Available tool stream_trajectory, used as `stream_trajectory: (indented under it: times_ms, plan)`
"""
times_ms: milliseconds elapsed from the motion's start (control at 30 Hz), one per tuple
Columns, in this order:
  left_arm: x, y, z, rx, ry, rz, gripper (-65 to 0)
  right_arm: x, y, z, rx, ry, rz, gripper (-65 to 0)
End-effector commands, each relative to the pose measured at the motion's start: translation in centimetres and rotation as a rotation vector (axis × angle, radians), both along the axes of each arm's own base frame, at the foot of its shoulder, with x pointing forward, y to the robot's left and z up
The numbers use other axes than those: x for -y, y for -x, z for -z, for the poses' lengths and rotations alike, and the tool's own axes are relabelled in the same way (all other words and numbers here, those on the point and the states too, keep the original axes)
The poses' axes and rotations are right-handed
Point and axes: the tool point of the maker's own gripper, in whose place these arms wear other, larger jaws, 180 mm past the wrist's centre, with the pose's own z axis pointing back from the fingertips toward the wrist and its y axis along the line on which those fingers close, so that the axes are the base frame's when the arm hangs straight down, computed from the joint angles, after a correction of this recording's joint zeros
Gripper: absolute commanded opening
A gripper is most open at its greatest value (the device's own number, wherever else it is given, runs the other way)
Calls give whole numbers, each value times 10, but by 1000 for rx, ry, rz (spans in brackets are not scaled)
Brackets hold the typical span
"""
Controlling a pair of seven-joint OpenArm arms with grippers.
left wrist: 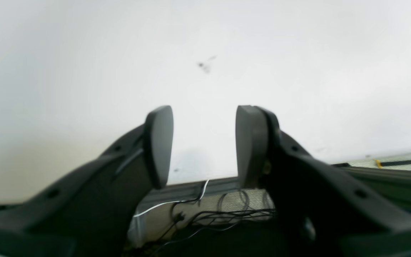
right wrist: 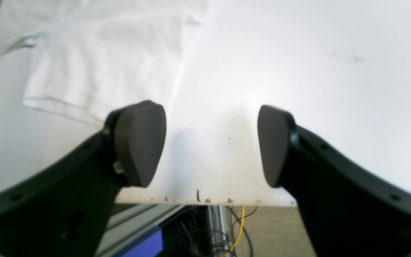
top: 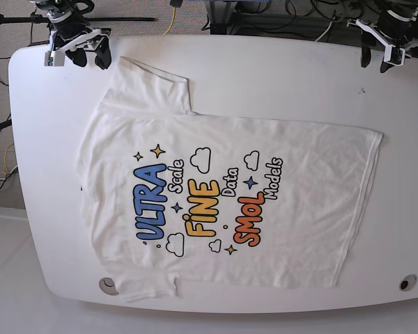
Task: Fold the T-shirt properly
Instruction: 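Lower both grippers toward the shoulder corners of the white T-shirt, then grasp the shoulder corner of the shirt with the right gripper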
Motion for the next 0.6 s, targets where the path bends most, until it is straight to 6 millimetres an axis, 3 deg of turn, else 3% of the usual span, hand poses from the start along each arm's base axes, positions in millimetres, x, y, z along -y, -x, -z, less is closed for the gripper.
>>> stream_trajectory:
  times_ms: [0,300,567]
  plan:
    - [-2,-4,-9,38,-3,3,-383,4,-5,-7,36,-16,12,-232]
    - [0,-9,-12,51,3,16,-385,4,-21,9,33,-103,44,-231]
    - [1,-14,-12,55,12,8,-382,6,-43,7,32,-121,-14,-229]
